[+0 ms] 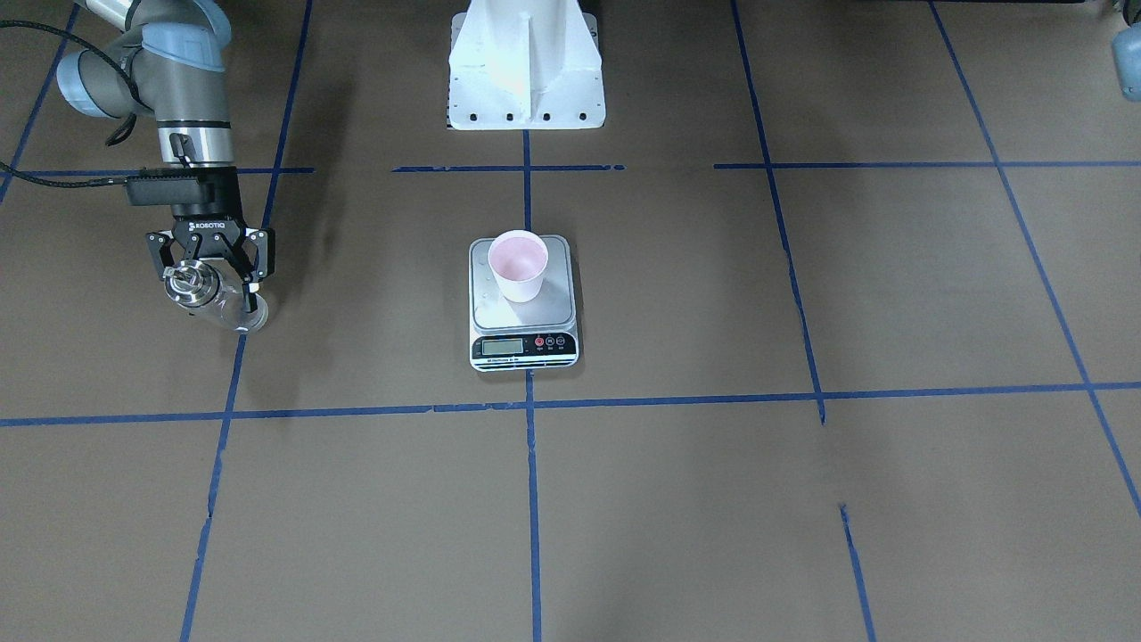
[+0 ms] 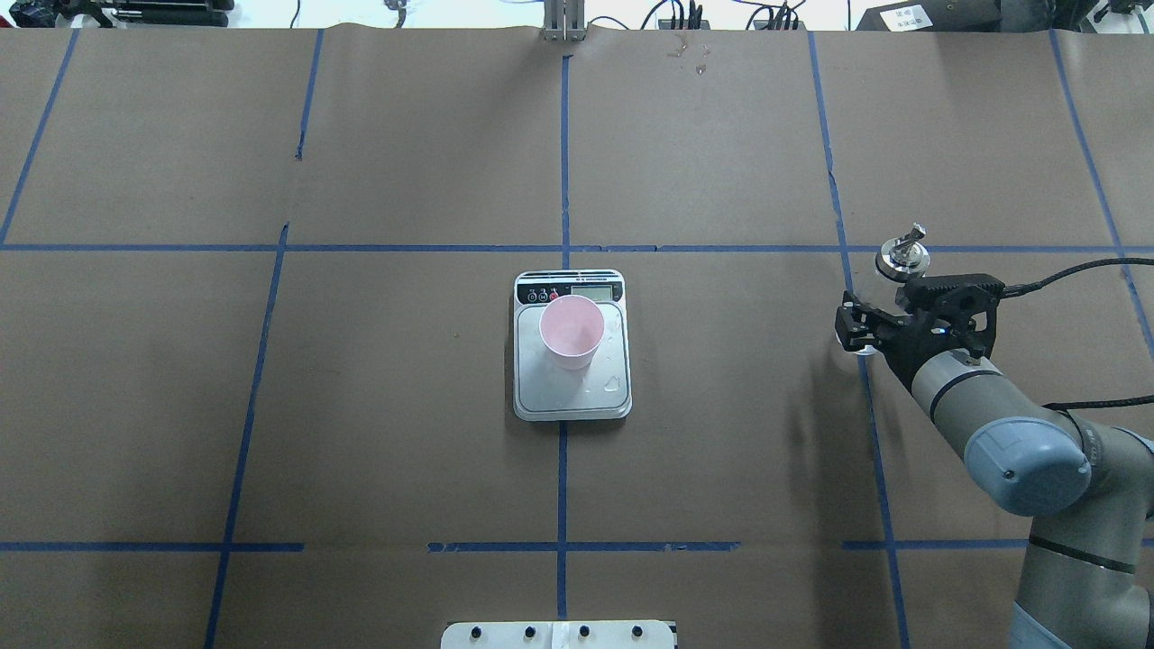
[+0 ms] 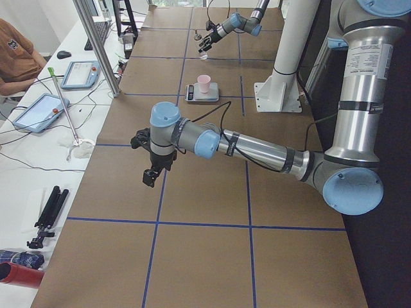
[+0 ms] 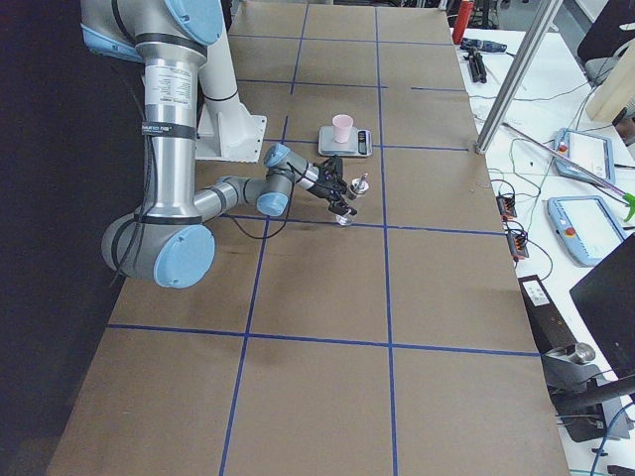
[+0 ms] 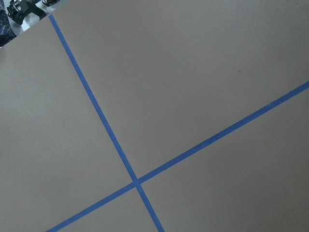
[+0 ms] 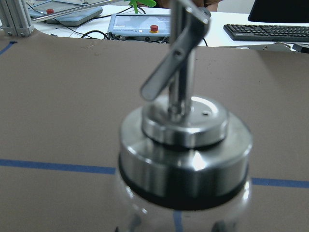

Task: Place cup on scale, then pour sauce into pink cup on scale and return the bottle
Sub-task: 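Lower the glass bottle with the right gripper onto the table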

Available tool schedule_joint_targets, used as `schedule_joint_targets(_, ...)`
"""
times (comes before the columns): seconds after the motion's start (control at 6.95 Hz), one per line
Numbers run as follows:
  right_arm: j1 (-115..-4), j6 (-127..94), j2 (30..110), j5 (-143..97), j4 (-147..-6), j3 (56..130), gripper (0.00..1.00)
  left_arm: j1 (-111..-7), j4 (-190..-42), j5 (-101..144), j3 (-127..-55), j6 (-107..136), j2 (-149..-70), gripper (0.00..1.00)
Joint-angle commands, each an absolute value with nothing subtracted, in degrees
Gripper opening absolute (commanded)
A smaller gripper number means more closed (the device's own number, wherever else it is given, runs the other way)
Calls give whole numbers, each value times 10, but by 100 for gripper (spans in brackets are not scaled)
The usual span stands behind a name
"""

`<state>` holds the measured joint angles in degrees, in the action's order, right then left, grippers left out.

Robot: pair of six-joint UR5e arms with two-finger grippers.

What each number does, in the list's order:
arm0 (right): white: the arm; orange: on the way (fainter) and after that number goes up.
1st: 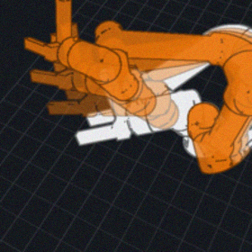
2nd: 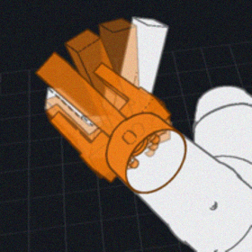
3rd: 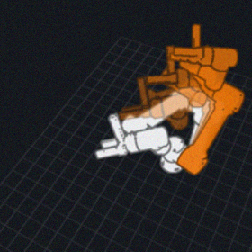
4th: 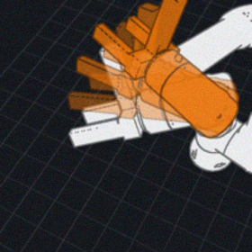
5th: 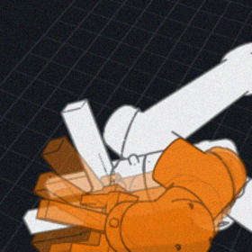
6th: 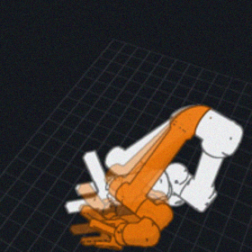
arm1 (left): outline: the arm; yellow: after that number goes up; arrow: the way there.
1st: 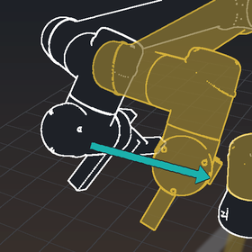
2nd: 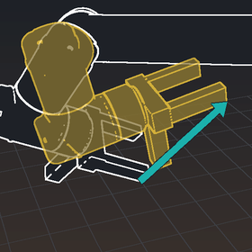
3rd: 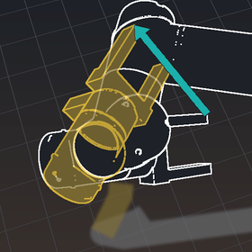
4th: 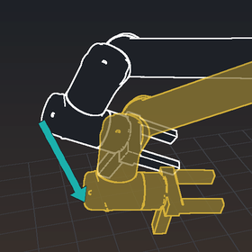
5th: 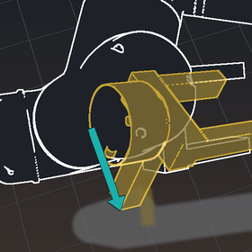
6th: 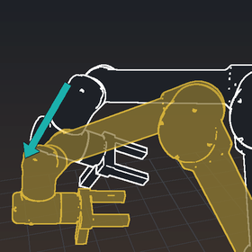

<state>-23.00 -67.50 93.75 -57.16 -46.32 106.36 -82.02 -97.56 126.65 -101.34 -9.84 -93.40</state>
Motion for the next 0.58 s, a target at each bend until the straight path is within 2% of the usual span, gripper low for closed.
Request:
schedule_joint_targets(0.0,-227,-675,938,-571,-463,1063,73,-820,-976,1267,-1013,-98,-935,100)
schedule_joint_targets(0.29,-228,-675,939,-570,-463,1063,81,-820,-976,1267,-1012,-98,-935,100)
schedule_joint_targets(0.43,-228,-675,939,-570,-462,1063,88,-820,-976,1267,-1012,-98,-936,100)
